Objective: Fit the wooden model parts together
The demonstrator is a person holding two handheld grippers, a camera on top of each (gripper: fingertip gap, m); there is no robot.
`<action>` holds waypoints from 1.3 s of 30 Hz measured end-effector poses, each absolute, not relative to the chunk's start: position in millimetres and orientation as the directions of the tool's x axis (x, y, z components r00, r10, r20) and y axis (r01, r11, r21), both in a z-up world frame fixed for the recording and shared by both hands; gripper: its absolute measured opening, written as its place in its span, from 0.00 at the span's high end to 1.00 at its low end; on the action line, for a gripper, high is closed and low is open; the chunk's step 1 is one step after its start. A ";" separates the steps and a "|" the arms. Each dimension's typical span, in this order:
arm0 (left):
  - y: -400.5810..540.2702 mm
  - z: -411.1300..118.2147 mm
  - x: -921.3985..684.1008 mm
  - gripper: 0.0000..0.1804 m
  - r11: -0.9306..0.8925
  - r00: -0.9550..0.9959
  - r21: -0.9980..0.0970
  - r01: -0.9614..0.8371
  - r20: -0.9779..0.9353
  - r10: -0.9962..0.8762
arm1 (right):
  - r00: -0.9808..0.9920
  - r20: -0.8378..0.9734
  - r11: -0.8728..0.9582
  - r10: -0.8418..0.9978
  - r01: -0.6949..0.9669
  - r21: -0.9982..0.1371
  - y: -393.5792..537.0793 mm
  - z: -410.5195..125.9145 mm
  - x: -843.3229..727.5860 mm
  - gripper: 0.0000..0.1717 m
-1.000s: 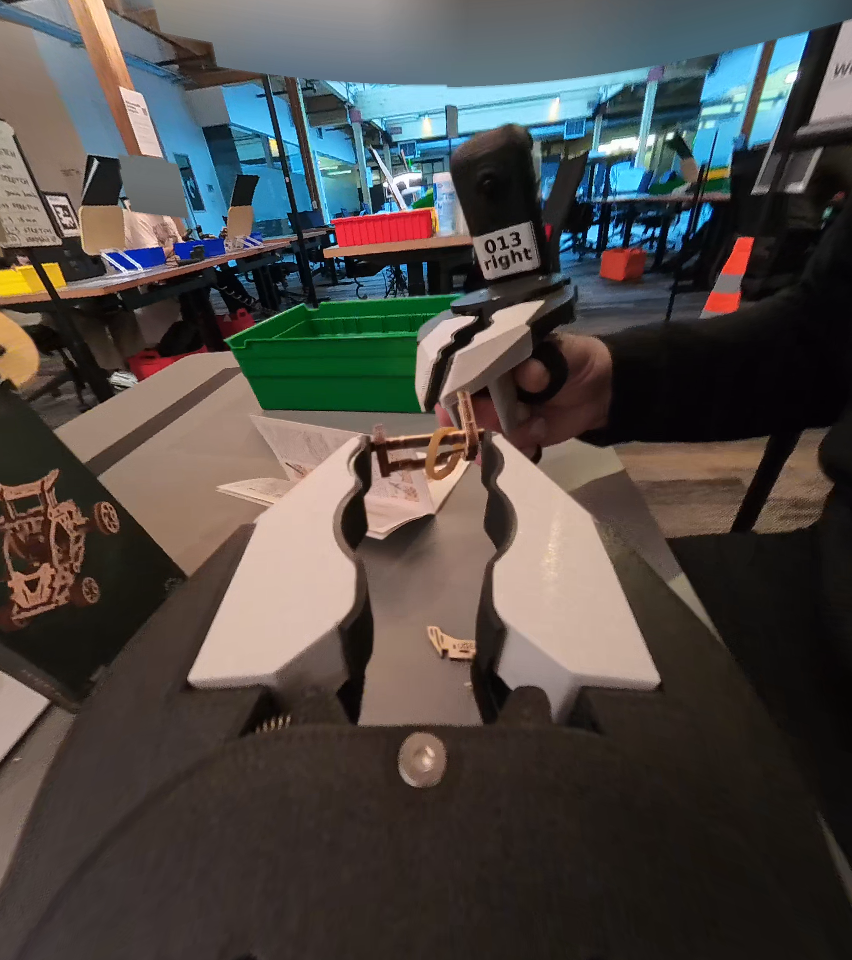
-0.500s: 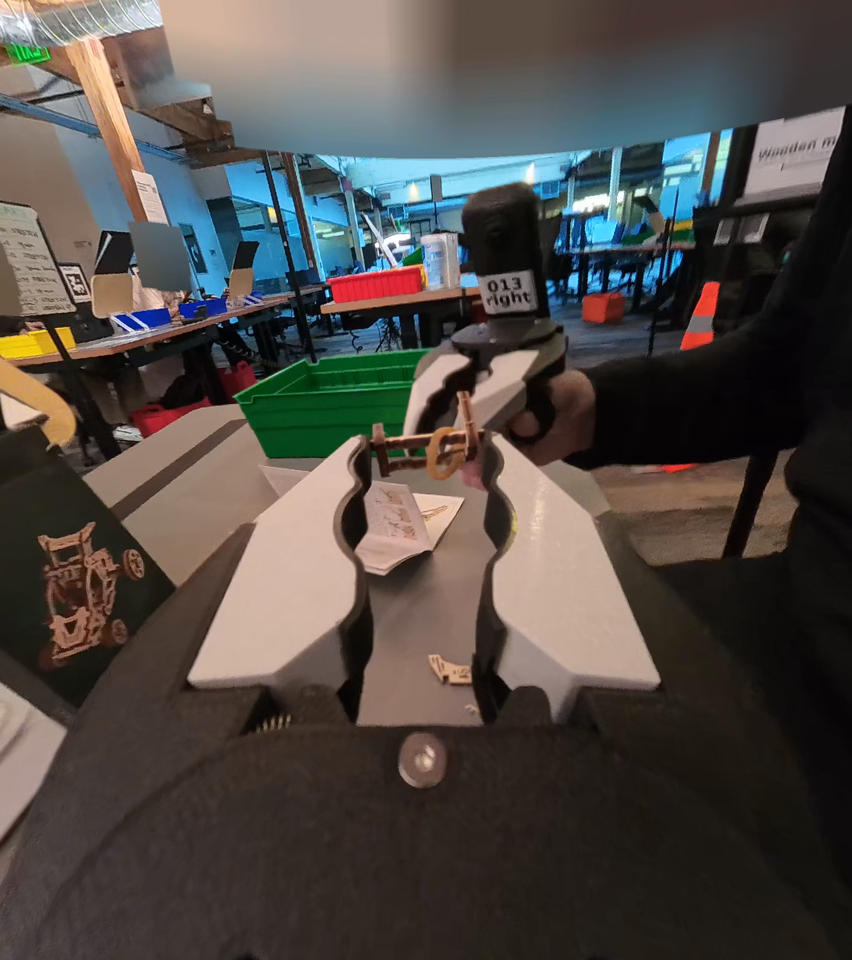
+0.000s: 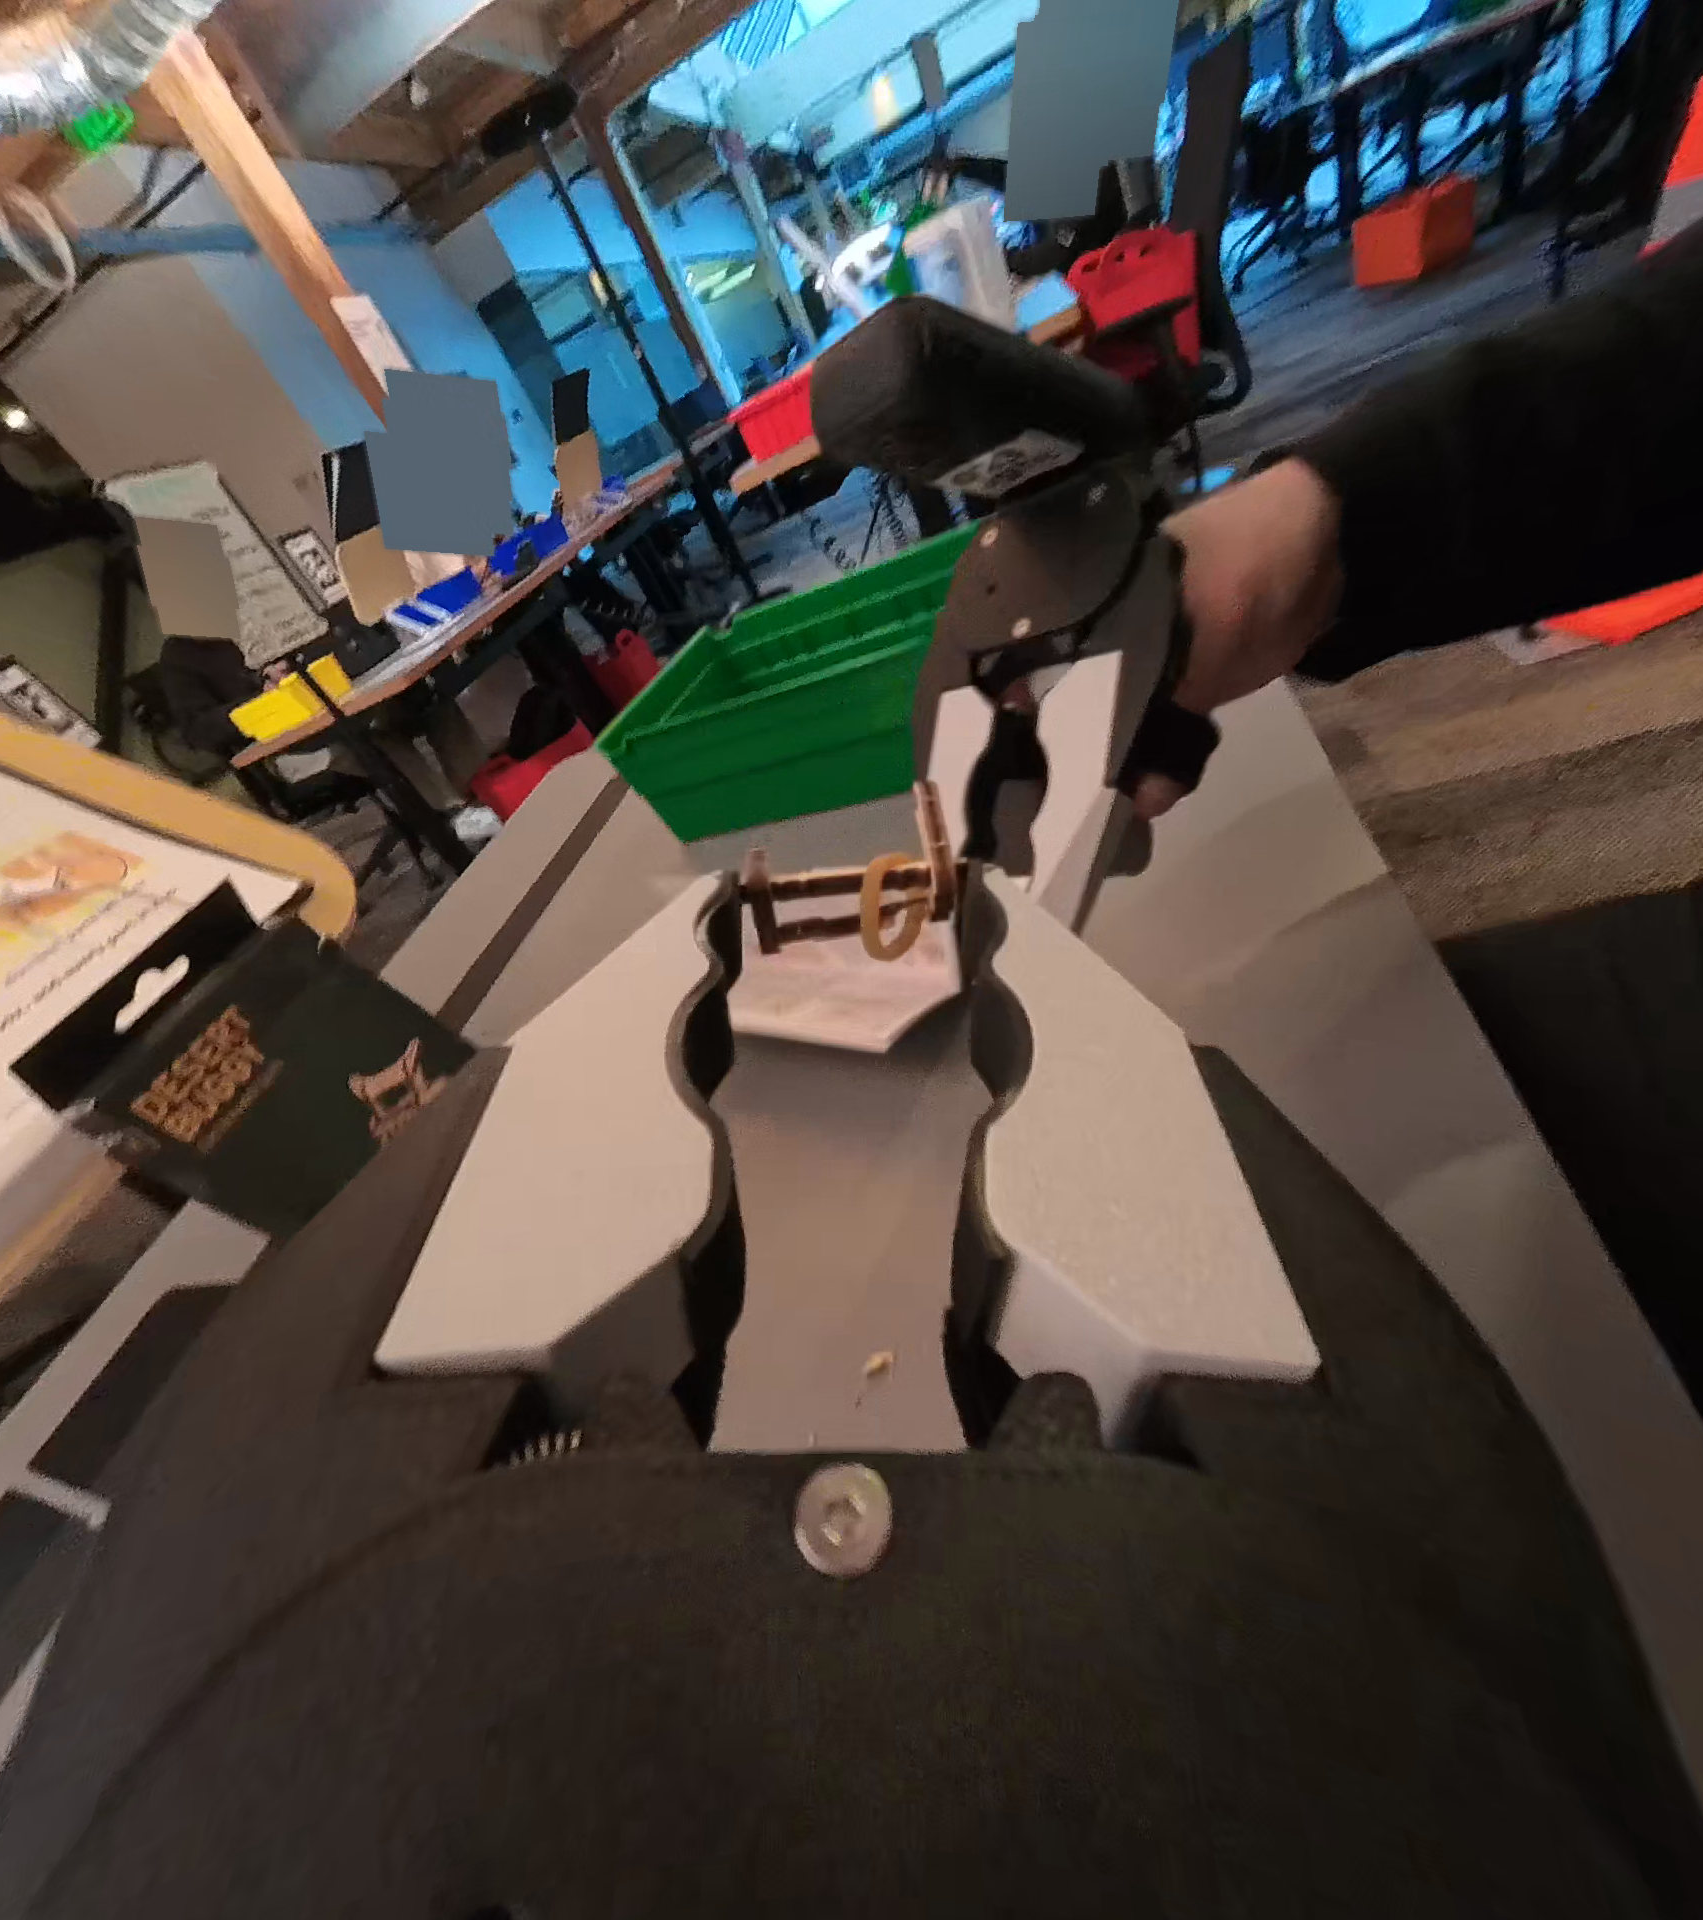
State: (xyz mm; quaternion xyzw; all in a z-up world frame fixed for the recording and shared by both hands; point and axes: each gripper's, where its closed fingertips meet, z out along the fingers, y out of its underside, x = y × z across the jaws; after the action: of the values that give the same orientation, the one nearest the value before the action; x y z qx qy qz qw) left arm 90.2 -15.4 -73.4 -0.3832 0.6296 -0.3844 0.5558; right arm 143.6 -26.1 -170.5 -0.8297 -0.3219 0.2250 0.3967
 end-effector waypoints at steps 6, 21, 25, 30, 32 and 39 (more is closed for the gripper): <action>-6.2 -100.0 81.0 0.77 0.390 -0.043 -0.916 -0.098 -0.387 -0.921 | 0.791 -0.266 -0.726 0.550 0.297 -0.620 -26.6 -239.1 129.3 0.81; -6.2 -118.8 64.3 0.78 0.320 -0.060 -0.947 -0.035 -0.317 -0.946 | 0.751 0.050 -0.592 0.658 0.558 -0.582 -10.9 -248.1 106.1 0.94; -6.9 -119.2 63.7 0.78 0.313 -0.071 -0.949 -0.025 -0.311 -0.948 | 0.787 -0.019 -0.663 0.616 0.506 -0.552 -12.4 -255.3 109.3 0.92; -8.5 -122.8 63.9 0.78 0.314 -0.081 -0.949 -0.037 -0.310 -0.947 | 0.805 -0.156 -0.712 0.572 0.393 -0.582 -11.5 -252.5 106.0 0.95; -7.8 -123.7 63.7 0.78 0.309 -0.081 -0.950 -0.040 -0.305 -0.949 | 0.813 -0.176 -0.714 0.556 0.358 -0.602 -9.5 -250.5 107.8 0.95; -11.0 -133.5 70.3 0.77 0.331 -0.092 -0.940 -0.079 -0.324 -0.942 | 0.786 -0.375 -0.671 0.492 0.068 -0.738 2.8 -185.5 106.2 0.95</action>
State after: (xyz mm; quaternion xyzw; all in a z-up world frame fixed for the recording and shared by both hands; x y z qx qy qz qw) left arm 70.3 -11.0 -133.5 -0.4127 0.6181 -0.4049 0.5326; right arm 106.2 2.8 -185.5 -0.8686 -0.1612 0.2847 0.3722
